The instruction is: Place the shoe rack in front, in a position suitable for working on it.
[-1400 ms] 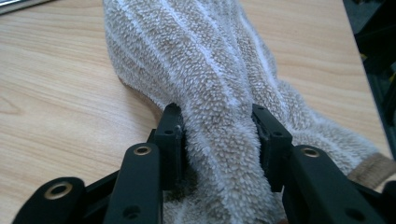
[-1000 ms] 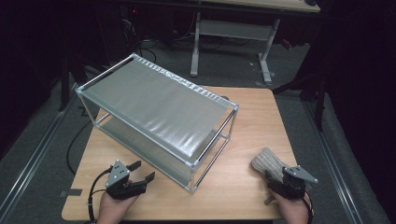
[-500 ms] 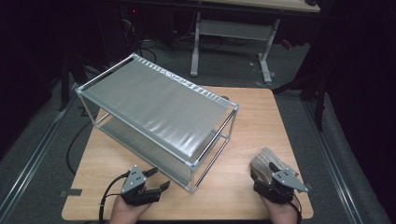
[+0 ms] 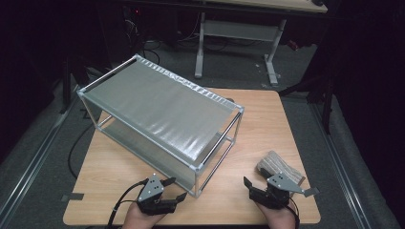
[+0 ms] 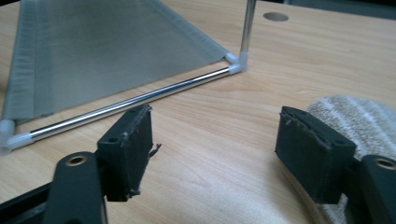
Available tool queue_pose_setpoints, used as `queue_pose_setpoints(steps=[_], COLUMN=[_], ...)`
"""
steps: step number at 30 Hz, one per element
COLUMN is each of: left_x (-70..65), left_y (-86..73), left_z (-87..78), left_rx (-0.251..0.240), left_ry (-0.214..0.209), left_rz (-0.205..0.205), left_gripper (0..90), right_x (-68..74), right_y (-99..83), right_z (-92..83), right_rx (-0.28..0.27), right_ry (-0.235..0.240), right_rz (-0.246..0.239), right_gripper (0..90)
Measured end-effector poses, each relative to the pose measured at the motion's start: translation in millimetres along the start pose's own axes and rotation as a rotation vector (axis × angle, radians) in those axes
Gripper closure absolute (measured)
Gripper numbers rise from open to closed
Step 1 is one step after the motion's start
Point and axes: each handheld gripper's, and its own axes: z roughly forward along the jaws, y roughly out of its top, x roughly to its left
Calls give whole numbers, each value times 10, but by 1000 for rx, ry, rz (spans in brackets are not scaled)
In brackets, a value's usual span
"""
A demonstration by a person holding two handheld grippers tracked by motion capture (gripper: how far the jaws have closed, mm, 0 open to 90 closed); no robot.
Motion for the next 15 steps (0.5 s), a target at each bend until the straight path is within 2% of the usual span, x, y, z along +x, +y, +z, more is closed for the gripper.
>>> queue_pose_setpoints(steps=[2,3,6,9,10,11,12,13,15], left_x=[-17,-31,-46,-90,-114,-196,-196,-240,-306], left_y=[26,81,153,235,254,294,294,305,312], left_z=[9,20,11,19,25,53,53,74,108], left_rx=[-5,12,20,-3,-9,-15,-15,-12,-16], left_ry=[-11,-15,-18,-47,-48,-46,-46,-43,-16], left_rz=[4,21,35,13,18,50,50,67,95], left_gripper=[359,366,388,414,425,462,478,478,508], right_x=[3,2,3,9,8,9,12,12,19], right_y=[-21,-25,-30,-21,-12,-4,-3,-3,0], right_z=[25,36,46,61,64,69,71,71,74], right_rx=[12,15,18,24,24,32,32,32,31], right_ry=[7,9,15,18,16,29,27,27,28], right_rz=[10,14,33,30,33,36,33,33,35], right_gripper=[260,250,250,248,261,267,266,266,268])
